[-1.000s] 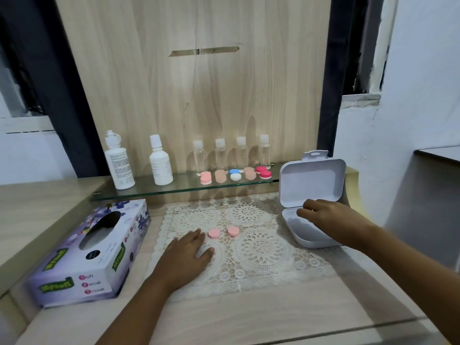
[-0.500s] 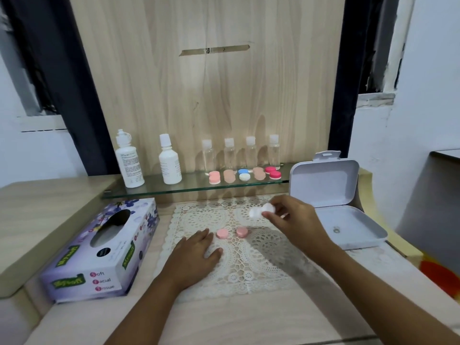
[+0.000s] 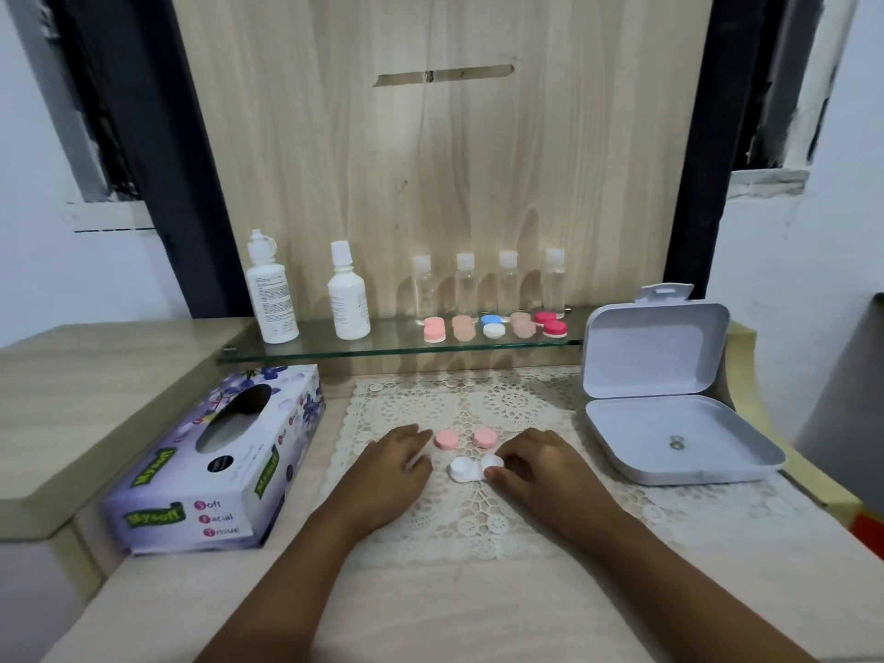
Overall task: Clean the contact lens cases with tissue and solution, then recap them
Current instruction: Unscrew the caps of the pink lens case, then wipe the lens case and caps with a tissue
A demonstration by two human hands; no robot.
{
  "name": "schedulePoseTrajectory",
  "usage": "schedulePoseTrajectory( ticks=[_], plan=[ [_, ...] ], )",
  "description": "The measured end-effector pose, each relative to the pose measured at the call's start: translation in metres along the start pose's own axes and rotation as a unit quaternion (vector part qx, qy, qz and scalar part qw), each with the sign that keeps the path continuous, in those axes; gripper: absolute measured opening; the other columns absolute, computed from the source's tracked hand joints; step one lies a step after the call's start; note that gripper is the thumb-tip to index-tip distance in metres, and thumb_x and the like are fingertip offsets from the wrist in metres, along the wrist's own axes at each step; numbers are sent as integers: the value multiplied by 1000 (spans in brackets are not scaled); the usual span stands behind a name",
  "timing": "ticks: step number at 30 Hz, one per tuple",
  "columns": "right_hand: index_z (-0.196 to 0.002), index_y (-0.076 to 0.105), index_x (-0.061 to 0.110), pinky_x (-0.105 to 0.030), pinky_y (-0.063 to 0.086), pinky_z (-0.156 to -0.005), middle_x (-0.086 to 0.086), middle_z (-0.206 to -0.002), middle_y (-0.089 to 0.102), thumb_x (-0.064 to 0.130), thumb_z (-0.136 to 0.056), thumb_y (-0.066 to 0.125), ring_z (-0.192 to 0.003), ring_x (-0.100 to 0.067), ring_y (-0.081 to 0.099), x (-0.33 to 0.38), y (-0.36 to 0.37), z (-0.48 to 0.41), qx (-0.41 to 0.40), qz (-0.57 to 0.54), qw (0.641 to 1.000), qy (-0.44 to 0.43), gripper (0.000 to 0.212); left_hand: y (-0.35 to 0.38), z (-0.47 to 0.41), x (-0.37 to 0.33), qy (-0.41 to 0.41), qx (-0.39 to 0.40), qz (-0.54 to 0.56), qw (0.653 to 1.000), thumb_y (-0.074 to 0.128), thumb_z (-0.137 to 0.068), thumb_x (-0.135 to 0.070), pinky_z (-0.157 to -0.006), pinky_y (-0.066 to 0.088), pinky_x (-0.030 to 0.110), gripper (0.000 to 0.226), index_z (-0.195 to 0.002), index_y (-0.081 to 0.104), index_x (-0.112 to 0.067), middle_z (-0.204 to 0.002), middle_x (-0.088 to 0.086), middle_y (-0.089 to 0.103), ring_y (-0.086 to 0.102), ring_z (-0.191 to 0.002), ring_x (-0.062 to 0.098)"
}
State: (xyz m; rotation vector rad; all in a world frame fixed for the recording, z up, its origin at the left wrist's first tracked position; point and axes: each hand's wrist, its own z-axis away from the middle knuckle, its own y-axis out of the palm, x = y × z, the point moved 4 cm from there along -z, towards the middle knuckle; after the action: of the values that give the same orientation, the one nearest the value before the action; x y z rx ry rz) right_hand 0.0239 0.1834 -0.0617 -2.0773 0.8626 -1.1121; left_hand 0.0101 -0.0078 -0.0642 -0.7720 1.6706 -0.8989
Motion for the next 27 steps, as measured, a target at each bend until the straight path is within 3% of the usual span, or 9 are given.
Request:
schedulePoseTrajectory(
  ticks=[2,6,10,13,18,20,24,27],
  plan=[
    [-101,66,21,-31,42,-85,7,-101,61,41,-85,56,-97,-13,49,-1,3,0,5,17,1000,-14,27,-8,2,-5,19,-58,0,998,42,-97,-24,-106,27,21,40,-136,47,-22,-146,-5,39,36,-132,10],
    [-103,65,20,-29,42,-82,7,-103,61,42,-86,57,-96,-12,50,-1,4,1,-6,36,999,-39,29,-37,7,-20,42,-172,3,984,45,-95,-26,-91,44,26,31,-122,59,-25,-125,-10,56,54,-108,7],
    [-101,66,21,-29,42,-80,6,-101,61,41,-85,58,-93,-12,50,-1,4,2,-9,38,998,-47,26,-86,6,-12,8,-225,-20,974,47,-94,-27,-69,46,29,26,-114,63,-21,-108,-3,63,57,-90,12],
    [-103,65,21,-28,42,-82,7,-103,60,42,-86,58,-95,-12,49,-1,5,1,-2,45,998,-46,27,-129,8,12,-46,-256,-78,962,48,-93,-23,-72,46,32,23,-107,65,-17,-105,5,66,59,-90,22],
    [-104,65,22,-28,41,-82,8,-104,60,42,-86,59,-97,-12,50,-1,5,2,-2,46,998,-45,27,-165,4,66,-143,-162,-194,957,46,-90,-10,-74,42,31,24,-103,66,-9,-111,13,64,55,-91,26],
    [-103,65,22,-29,42,-81,9,-102,60,41,-85,60,-96,-13,51,-1,5,2,0,45,998,-46,27,-167,3,81,-148,-102,-220,959,49,-89,-9,-77,42,28,25,-105,68,-11,-113,11,64,56,-96,26],
    [-100,66,22,-30,42,-79,9,-98,60,40,-84,61,-93,-13,51,0,4,3,-3,40,998,-48,25,-158,5,97,-126,10,-275,953,56,-89,-16,-73,40,25,22,-105,71,-16,-108,7,65,52,-86,17],
    [-100,66,22,-30,42,-78,10,-98,60,39,-84,61,-92,-12,51,1,4,3,-4,40,998,-49,24,-150,8,103,-128,58,-303,942,54,-91,-24,-82,44,26,24,-109,70,-21,-113,2,65,55,-94,16]
  ],
)
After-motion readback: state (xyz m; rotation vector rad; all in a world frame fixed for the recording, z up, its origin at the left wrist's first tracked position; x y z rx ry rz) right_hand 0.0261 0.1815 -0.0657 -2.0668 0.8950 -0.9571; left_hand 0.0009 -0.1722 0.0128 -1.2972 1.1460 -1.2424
